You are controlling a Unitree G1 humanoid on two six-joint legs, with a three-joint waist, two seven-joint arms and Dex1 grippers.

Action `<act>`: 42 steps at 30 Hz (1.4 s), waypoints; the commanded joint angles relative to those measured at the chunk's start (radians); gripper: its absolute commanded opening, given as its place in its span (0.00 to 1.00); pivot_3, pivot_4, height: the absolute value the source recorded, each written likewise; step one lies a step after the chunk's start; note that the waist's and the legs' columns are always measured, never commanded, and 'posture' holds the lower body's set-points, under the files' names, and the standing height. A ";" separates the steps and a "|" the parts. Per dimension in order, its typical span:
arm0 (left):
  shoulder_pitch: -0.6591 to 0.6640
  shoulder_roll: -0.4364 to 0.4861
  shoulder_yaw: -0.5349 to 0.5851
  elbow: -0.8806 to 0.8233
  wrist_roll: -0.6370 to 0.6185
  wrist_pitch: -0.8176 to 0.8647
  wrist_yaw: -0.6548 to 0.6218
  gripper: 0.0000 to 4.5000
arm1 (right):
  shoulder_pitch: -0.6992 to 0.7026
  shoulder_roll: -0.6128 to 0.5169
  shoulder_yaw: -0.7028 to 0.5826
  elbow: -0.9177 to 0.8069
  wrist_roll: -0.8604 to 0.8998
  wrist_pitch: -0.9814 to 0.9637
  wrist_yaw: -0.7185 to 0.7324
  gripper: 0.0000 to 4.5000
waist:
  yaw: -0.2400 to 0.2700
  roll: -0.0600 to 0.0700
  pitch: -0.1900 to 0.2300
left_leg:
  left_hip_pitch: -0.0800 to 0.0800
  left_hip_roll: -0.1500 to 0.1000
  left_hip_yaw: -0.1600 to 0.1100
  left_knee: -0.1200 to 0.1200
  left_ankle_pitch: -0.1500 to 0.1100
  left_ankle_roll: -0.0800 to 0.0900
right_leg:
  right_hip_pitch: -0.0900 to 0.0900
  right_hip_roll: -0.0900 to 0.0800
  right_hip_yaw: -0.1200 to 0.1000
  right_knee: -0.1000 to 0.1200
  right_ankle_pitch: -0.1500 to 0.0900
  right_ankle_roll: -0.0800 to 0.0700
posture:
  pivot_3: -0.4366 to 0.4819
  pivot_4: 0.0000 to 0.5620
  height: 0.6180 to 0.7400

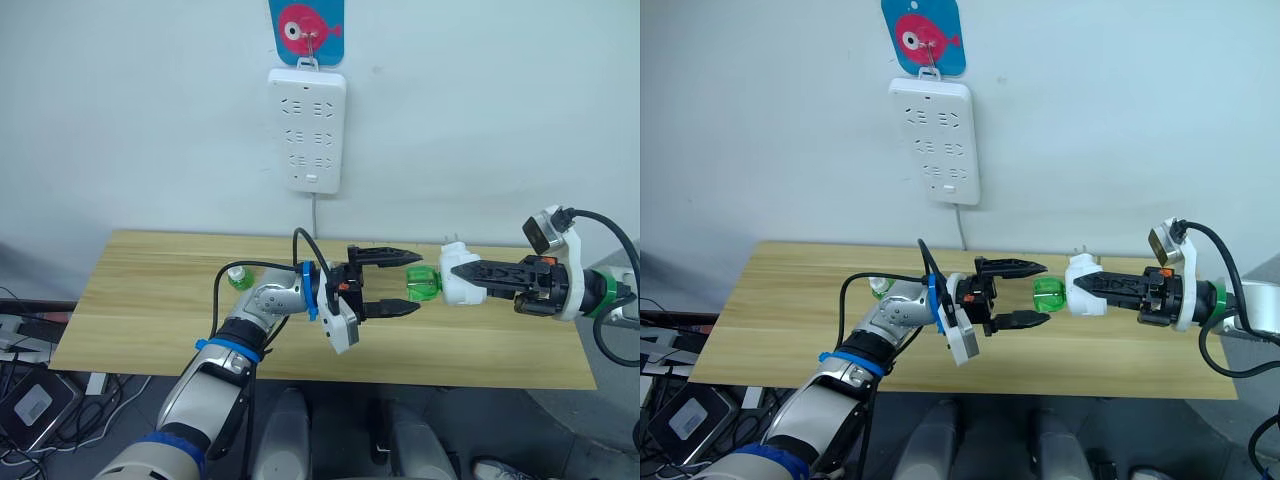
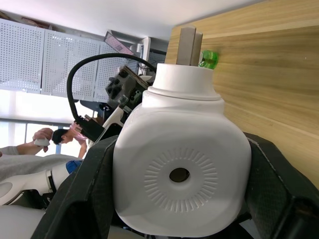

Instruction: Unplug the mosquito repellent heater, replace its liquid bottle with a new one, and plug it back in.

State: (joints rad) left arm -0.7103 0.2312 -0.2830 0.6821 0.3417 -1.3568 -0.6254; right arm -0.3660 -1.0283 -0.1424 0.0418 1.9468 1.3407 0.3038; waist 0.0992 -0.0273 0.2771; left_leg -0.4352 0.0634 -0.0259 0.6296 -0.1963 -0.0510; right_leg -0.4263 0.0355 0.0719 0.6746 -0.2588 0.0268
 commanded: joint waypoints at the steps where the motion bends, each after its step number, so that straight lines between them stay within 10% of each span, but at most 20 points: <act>1: -0.020 -0.001 -0.024 0.005 0.027 -0.010 0.058 0.64 | -0.008 0.003 -0.031 -0.040 0.025 0.000 0.018 0.67 | 0.000 0.000 0.000 | 0.000 0.000 0.000 0.000 0.000 0.000 | 0.000 0.000 0.000 0.000 0.000 0.000 | 0.69 0.47 1.00; 4: -0.032 0.003 -0.042 0.014 0.045 -0.008 0.092 0.50 | -0.011 0.004 -0.030 -0.045 0.025 0.003 0.023 0.67 | -0.001 0.000 0.000 | 0.000 0.000 0.000 0.000 0.000 0.000 | 0.000 0.000 0.000 0.001 0.000 0.001 | 0.69 0.48 1.00; 12: -0.037 0.017 -0.150 0.016 -0.114 0.046 0.077 0.50 | -0.009 -0.007 -0.030 -0.051 0.025 0.010 0.034 0.67 | -0.001 0.000 0.000 | 0.001 0.000 0.000 0.000 0.000 0.000 | 0.000 0.000 0.000 0.001 0.000 0.000 | 0.68 0.48 1.00; 16: 0.112 0.030 -0.222 -0.441 -0.891 0.928 -0.284 0.50 | 0.034 -0.064 -0.028 -0.094 0.025 0.027 0.054 0.67 | -0.018 0.001 0.000 | 0.000 -0.001 0.000 0.000 0.000 0.000 | 0.000 -0.002 0.000 0.002 0.001 -0.001 | 0.68 0.49 1.00; 21: 0.087 0.122 -0.149 -0.678 -1.293 1.679 -0.278 0.50 | 0.074 -0.128 -0.036 -0.100 0.025 0.024 0.074 0.67 | -0.031 0.001 0.001 | 0.002 -0.001 -0.007 0.001 0.000 0.000 | 0.002 0.001 -0.003 0.006 -0.003 0.003 | 0.69 0.49 1.00; 28: -0.040 0.132 0.026 -0.433 -1.861 2.534 -0.105 0.50 | 0.071 -0.144 -0.013 -0.133 0.025 -0.008 0.084 0.67 | -0.063 0.000 0.002 | 0.002 -0.001 -0.010 0.002 0.001 0.001 | 0.003 0.001 -0.005 0.005 -0.003 0.003 | 0.69 0.49 1.00; 42: -0.002 0.091 0.179 -0.329 -1.772 2.808 -0.116 0.50 | 0.064 -0.161 -0.022 -0.090 0.025 -0.031 0.094 0.67 | -0.074 0.000 0.004 | 0.001 -0.002 -0.010 0.001 0.001 0.001 | 0.002 0.001 -0.005 0.004 -0.004 0.003 | 0.67 0.50 1.00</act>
State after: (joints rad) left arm -0.7325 0.2883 -0.1673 0.3625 -1.4467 1.4320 -0.7181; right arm -0.3013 -1.1563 -0.1295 -0.0841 1.9782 1.3008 0.3978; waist 0.0254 -0.0277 0.2807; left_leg -0.4343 0.0613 -0.0356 0.6306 -0.1956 -0.0502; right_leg -0.4239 0.0362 0.0668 0.6788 -0.2625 0.0297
